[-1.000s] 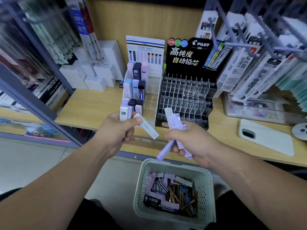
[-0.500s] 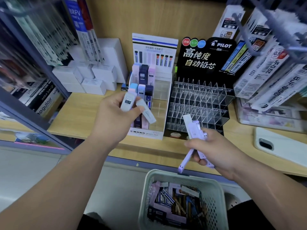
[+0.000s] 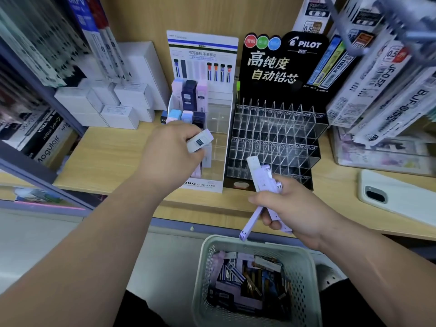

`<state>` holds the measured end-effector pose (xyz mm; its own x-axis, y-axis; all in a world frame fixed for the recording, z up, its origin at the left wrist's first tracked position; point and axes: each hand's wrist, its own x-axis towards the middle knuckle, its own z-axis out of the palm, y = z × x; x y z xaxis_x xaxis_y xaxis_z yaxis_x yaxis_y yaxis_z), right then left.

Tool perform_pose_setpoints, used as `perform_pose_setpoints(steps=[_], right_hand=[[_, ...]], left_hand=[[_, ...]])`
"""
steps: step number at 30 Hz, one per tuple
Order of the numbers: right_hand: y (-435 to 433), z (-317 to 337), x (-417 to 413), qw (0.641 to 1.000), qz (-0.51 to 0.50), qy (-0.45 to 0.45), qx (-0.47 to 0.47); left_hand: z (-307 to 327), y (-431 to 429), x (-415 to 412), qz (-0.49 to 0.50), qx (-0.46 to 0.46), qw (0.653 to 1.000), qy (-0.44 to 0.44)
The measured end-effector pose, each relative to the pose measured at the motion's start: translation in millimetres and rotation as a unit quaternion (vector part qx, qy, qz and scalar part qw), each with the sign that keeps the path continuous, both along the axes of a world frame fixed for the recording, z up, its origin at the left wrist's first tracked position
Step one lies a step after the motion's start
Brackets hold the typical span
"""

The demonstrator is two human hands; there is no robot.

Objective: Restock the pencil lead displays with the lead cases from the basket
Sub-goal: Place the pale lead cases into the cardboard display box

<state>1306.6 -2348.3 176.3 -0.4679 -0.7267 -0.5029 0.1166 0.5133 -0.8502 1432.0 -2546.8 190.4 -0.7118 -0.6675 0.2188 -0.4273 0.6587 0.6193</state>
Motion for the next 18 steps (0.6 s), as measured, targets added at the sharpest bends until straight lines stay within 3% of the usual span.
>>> perform_pose_setpoints(steps=[7,12,18], right_hand=[[3.6,4.8,3.6,1.000,-0.008,-0.025,-0.012],[5.6,3.0,3.6,1.000,-0.005,-0.021,-0.014],[6.0,-4.7,0.5,1.000,-0.014,-0.017,-0.010]], left_hand=[[-3.9,3.4,-6.5,0.006,-0.077,0.997,-0.017],[0.8,3.0,-7.9,0.016,-0.051,0.998,-0.040],[-0.9,-1.8,-9.7,-0.001,-0.085,0.993,-0.079]])
